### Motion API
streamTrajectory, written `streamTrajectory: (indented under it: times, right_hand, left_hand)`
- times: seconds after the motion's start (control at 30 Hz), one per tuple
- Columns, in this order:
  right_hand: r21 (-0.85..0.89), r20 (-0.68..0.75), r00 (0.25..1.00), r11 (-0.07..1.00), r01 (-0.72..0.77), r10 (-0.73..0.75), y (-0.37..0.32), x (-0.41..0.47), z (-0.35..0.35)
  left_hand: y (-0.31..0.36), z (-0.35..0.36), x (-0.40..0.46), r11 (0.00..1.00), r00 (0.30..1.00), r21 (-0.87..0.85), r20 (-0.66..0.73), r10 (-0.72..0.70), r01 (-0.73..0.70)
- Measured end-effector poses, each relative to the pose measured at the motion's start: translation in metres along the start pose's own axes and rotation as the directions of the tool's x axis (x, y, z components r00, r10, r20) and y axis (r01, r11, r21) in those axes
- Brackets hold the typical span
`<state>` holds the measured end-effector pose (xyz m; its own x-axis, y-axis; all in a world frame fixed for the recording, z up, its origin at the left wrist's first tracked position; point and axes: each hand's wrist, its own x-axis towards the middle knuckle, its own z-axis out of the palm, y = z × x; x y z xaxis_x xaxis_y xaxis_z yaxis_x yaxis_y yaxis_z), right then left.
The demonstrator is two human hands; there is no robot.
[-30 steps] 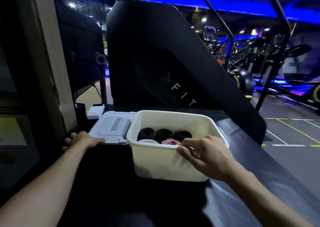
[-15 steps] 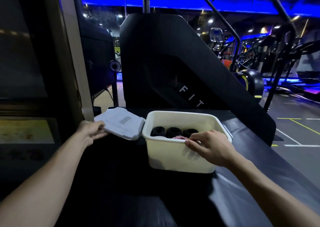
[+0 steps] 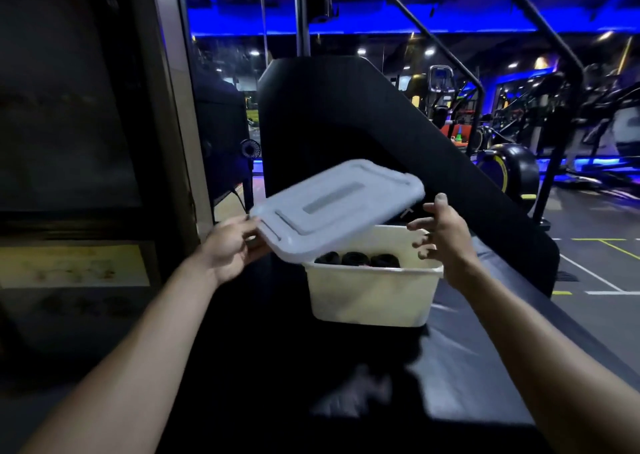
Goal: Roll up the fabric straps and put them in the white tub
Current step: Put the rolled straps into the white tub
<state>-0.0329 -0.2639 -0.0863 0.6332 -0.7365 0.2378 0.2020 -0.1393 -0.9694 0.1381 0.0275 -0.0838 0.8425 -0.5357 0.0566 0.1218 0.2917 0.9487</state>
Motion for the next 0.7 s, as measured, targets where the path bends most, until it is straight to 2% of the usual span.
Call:
streamTrajectory:
  times: [0.07,0.17,0.23,0.3,0.37,0.43,0.5,0.6,0.7]
  right_hand:
    - [-0.067,0.034,0.998,0.996,-0.051,0.053,-0.006,-0.003,-0.019]
    - [-0.16,0.089,0.991,0.983,-0.089,0.104,-0.004,-0.011,-0.044]
    - [-0.169,0.032,0.993,0.98,-0.104,0.111,0.003,-0.013,-0.052]
    - [-0.204,-0.076,0.993,0.974,-0.101,0.087,0.01,-0.012,-0.054]
    - [-0.314,-0.135,0.99,0.946,-0.085,0.044,0.017,-0.013,-0.05]
    - [-0.439,-0.142,0.99,0.895,-0.077,0.016,0.023,-0.013,-0.045]
    - [-0.545,-0.128,0.992,0.836,-0.061,-0.01,0.028,-0.011,-0.04]
    - [-0.665,-0.097,0.995,0.745,-0.045,-0.027,0.034,-0.006,-0.037]
    - [-0.715,-0.096,0.995,0.697,-0.049,-0.029,0.034,0.002,-0.038]
  left_hand:
    - [-0.009,0.011,0.0,0.997,0.999,0.068,0.022,-0.036,0.034]
    - [-0.017,0.025,0.007,0.991,0.997,0.126,-0.064,-0.043,0.051]
    - [-0.019,0.034,0.015,0.992,0.992,0.122,-0.123,-0.028,0.043]
    - [-0.019,0.046,0.02,0.992,0.996,0.12,-0.082,-0.027,0.037]
    - [-0.024,0.054,0.026,0.972,0.999,0.235,-0.03,-0.011,0.018]
    - [-0.034,0.055,0.036,0.892,0.999,0.452,-0.044,0.02,0.002]
    - [-0.043,0.051,0.045,0.805,0.998,0.593,-0.059,0.02,0.019]
    - [-0.054,0.046,0.054,0.715,0.999,0.698,-0.019,-0.034,0.038]
    - [-0.059,0.05,0.058,0.678,0.999,0.735,0.018,-0.033,0.009]
